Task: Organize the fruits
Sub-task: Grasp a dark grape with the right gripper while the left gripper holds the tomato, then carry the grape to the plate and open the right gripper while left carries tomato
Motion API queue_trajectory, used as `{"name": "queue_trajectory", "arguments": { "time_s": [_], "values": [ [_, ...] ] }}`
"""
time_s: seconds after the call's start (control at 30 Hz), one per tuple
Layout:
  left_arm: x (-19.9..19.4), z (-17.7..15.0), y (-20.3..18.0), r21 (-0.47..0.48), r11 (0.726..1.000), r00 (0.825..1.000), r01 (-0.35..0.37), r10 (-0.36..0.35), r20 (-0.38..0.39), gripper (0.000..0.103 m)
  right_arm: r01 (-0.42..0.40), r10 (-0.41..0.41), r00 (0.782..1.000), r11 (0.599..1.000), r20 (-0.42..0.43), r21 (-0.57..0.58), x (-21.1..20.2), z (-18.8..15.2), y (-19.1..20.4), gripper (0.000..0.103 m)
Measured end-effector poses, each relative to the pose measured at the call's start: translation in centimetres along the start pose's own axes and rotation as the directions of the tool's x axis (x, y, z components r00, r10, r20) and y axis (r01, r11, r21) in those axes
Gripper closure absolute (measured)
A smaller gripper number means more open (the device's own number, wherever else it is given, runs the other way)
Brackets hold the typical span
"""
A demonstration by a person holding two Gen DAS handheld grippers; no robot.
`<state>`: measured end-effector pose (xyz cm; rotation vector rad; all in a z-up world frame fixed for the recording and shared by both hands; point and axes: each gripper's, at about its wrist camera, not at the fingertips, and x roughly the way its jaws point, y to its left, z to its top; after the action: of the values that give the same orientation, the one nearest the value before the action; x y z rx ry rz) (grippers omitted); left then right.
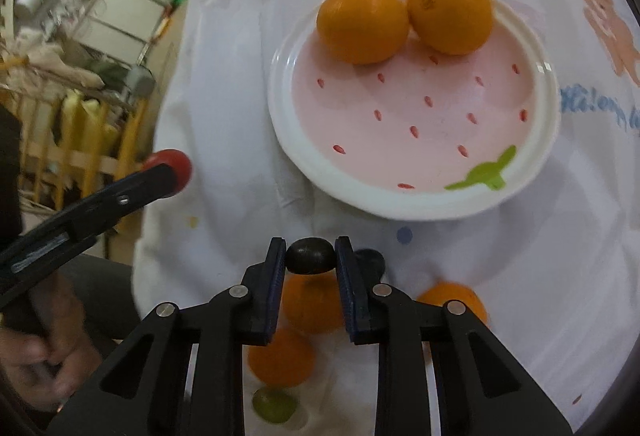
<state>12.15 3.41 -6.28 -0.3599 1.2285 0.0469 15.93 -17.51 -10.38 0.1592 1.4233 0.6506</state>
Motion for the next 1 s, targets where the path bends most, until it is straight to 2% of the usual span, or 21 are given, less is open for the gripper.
{"name": "queue_trajectory", "arguments": {
  "time_s": [0.27,0.43,0.6,0.77,1.0],
  "values": [
    [0.2,0.0,-1.6,0.034,0.999,1.000,-0.019,0.018,0.021,0.077,-0.058,0.049,0.991,0.996,0.124,0.063,-4.0,-2.0,-2.3,0.077],
    [0.4,0.0,-3.0,0.058,0.998,0.999,-0.026,0.024,0.039,0.077,-0.064,0.039,0.981,0.990,0.192,0.128,-5.2,-1.3,-3.8,0.077],
    [0.9,1.0,-4.8,0.124,0.992,0.999,-0.030,0.025,0.043,0.077,-0.063,0.017,0.965,0.984,0.261,0.169,-6.6,0.0,-5.7,0.077],
    [1.8,2.8,-6.6,0.181,0.983,0.998,-0.035,0.026,0.053,0.077,-0.072,0.012,0.958,0.977,0.286,0.200,-6.2,2.2,-7.2,0.077],
    [3.9,4.2,-8.8,0.249,0.968,0.999,-0.034,0.026,0.034,0.077,-0.057,0.002,0.966,0.977,0.258,0.204,-5.0,3.7,-9.0,0.076]
  ]
}}
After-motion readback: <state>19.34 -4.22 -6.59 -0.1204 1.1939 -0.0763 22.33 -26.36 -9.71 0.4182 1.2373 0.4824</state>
